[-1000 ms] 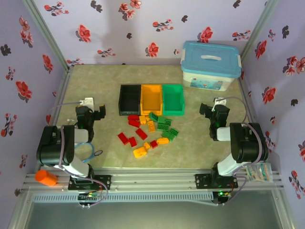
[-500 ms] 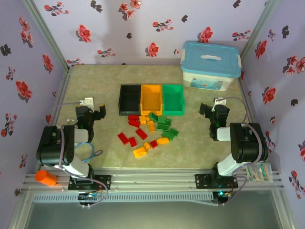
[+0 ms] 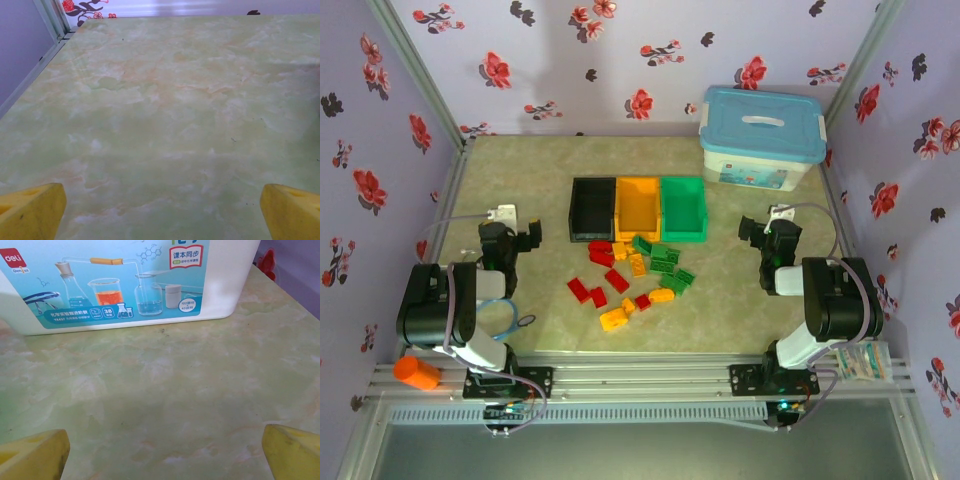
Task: Sort the legos into containers by color
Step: Pick up the lego from the middle-left of the table.
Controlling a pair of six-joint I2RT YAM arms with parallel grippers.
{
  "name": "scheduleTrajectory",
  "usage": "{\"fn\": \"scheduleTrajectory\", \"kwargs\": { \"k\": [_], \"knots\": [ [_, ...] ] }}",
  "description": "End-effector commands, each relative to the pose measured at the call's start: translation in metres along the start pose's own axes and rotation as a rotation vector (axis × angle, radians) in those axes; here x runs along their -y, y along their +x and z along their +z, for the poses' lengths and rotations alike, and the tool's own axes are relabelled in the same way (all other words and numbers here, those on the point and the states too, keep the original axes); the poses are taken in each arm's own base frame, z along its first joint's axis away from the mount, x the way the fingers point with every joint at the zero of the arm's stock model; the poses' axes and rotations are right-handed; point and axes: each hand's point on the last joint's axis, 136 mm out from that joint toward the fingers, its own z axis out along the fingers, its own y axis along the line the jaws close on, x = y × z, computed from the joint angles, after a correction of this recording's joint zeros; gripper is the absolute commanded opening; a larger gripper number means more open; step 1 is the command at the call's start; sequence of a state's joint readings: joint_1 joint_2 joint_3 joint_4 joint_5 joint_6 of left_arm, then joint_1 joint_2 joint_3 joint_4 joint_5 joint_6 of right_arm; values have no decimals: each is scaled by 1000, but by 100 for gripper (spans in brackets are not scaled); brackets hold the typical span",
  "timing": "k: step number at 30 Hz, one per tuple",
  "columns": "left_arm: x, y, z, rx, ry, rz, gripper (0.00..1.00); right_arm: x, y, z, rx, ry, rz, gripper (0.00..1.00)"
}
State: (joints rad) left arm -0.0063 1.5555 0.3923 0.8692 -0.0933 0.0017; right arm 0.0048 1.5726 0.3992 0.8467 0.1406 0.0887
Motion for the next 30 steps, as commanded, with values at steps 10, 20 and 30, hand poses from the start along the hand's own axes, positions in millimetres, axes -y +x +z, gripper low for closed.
{"fn": "scheduleTrajectory", "kwargs": {
  "k": [10,20,30],
  "knots": [
    [-12,-114,-95,-198,-173,-269,100,-40,-116,-87,-100,-66,228,99],
    [84,-66,-126,-388,165,-330,100,-65,-50,-112,-397,-130,427,99],
    [117,-24,-150,-498,228,-137,100,-86,-54,-171,-305,-341,426,99]
  ]
}}
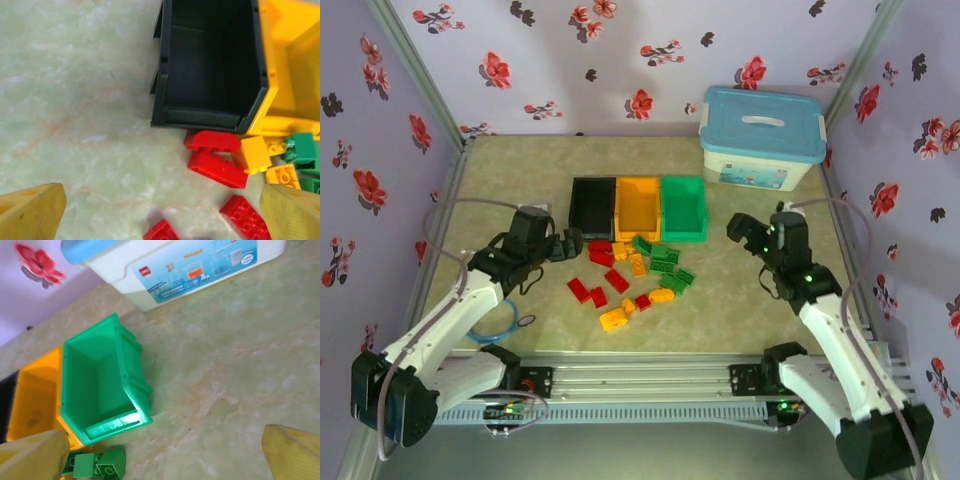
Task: Sort the legos into containers by color
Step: Pick up the lego from the middle-left of the table.
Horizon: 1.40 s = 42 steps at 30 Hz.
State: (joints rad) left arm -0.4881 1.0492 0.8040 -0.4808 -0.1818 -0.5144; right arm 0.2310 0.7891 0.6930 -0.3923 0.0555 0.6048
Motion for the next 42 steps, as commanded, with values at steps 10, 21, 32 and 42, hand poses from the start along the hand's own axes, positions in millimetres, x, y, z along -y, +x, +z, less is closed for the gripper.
{"fn": "scheduleTrajectory", "kwargs": {
  "k": [10,21,32,42],
  "knots": [
    [7,52,6,-206,-31,53,88,-21,63,-8,-260,-57,-52,99],
    [-3,113,22,-349,-49,-208,81,-7,104,18,-419,116,-30,99],
    [-1,115,31,-323,-55,-341,78,-6,107,34,-370,137,78,99],
    [12,124,56,-362,-59,-355,76,-11,104,34,-358,128,82,99]
  ]
}}
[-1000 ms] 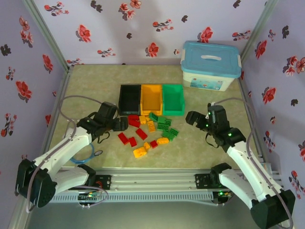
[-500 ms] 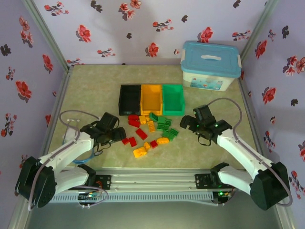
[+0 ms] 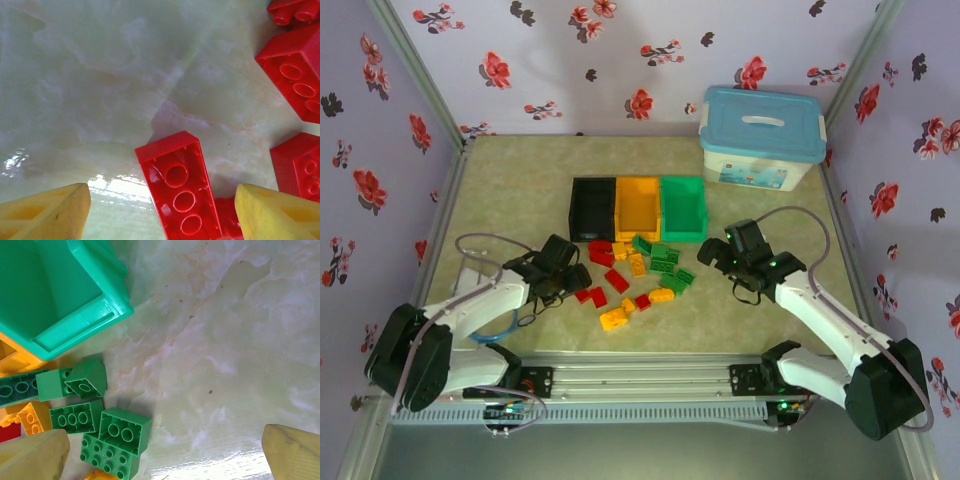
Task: Sort the legos into containers by color
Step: Pick up the lego from the middle-left of the table.
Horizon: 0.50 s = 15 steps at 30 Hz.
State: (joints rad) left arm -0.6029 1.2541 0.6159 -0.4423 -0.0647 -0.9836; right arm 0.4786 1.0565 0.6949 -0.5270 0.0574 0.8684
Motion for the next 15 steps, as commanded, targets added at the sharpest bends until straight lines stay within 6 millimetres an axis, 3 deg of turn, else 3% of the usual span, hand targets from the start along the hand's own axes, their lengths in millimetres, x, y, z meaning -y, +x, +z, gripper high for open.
{"fn": "scheduleTrajectory", "kwargs": {
  "k": [1,8,15],
  "knots": [
    [16,-4,4,4,38,-21,76,-8,-7,-3,44,-23,22,99],
    [20,-2,15,-13,30,-18,75,-10,-6,0,48,-30,28,99],
    [18,5,23,-36,0,-3,59,-13,-7,-3,56,-42,27,98]
  ]
}}
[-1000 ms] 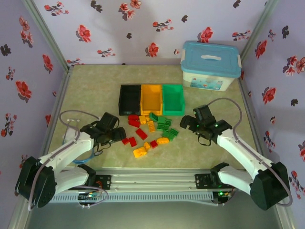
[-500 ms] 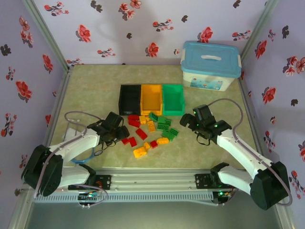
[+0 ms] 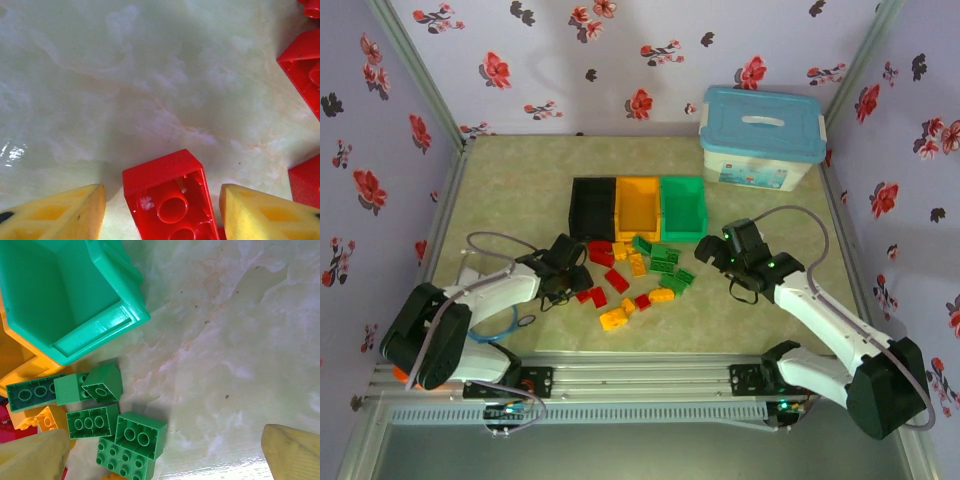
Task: Sort the legos into containers by color
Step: Pick up the lego from the middle-left of the table.
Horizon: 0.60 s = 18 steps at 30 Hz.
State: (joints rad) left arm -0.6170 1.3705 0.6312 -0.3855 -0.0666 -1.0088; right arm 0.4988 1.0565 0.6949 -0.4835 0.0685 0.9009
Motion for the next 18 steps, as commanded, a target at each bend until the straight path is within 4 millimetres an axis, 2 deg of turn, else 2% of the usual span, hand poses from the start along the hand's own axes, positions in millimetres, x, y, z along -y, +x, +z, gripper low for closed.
{"fn": "scheduleTrajectory", "kwargs": {
  "k": [1,6,11,18],
  "knots": [
    [14,1,2,-6,23,14,57,-2,-4,-3,30,-7,5,98],
    [9,0,5,6,-55,58,51,-3,-4,-1,34,-19,4,98],
    [13,3,10,-7,-76,90,40,-4,-4,-2,36,-28,8,98],
    [28,-11,-5,42,-77,151,29,1,-2,-4,37,-19,-7,98]
  ]
}}
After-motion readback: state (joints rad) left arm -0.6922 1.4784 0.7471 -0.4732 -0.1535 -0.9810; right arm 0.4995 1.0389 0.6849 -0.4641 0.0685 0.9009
